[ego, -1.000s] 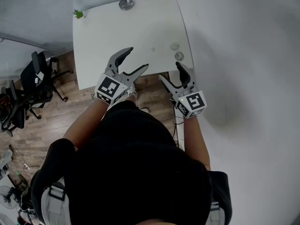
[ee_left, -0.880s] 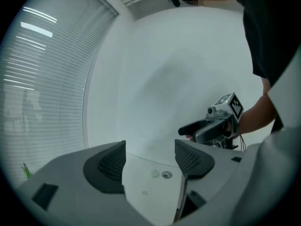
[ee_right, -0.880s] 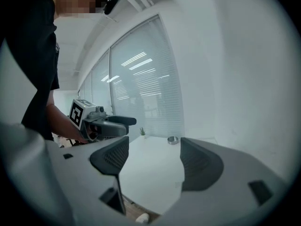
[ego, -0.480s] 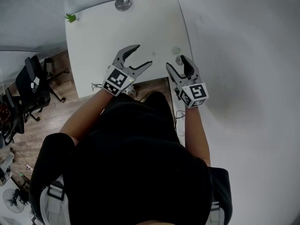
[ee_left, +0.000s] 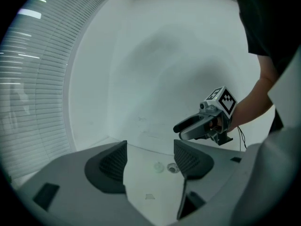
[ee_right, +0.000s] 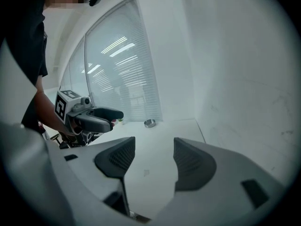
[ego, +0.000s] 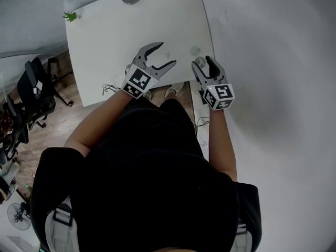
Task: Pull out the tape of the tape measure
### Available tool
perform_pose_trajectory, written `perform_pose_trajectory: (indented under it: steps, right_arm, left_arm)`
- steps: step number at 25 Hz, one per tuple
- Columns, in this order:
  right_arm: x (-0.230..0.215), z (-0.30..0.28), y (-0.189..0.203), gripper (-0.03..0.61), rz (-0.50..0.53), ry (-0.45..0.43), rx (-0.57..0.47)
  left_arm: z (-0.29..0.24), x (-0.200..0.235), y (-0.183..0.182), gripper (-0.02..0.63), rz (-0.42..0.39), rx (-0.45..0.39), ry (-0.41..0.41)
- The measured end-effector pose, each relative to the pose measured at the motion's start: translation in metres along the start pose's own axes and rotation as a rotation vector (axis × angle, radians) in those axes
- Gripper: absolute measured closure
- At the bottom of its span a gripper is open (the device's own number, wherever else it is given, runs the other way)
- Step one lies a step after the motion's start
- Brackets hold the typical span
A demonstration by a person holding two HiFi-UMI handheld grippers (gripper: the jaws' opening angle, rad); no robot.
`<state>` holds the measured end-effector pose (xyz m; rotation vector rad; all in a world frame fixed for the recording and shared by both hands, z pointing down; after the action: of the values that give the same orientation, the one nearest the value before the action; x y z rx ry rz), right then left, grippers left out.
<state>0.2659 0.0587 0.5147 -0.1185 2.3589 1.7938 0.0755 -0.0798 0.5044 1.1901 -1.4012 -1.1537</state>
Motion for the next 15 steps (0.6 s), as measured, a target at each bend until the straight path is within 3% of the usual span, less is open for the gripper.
perform_pose_trajectory:
  steps: [4,9,15]
  right_arm:
    - [-0.025,-0.003,0.014,0.357,-0.031,0.029,-0.006]
    - [-0.053,-0.009,0.055,0.368,-0.072,0.058,-0.014]
    - [-0.069,-0.016,0.059,0.383,-0.095,0.085,0.016]
  left_arm:
    - [-0.03,-0.006,0.011,0.311,-0.012,0.011,0.014]
    - [-0.072,-0.014,0.058,0.31,-0.003,0.089,0.06]
    - [-0.105,-0.011,0.075,0.311,0.004,0.151,0.085]
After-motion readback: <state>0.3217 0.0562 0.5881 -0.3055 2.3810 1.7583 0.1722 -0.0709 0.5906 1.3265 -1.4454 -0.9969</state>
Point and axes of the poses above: the fingertips, and each gripper's own axes: z backward along the fingers, x to its left, y out of its underside, the point moved 9 cm from there along z, backward along the fingers, and after that the axes turned 12 degrees about -x, right-handed, at the moved point
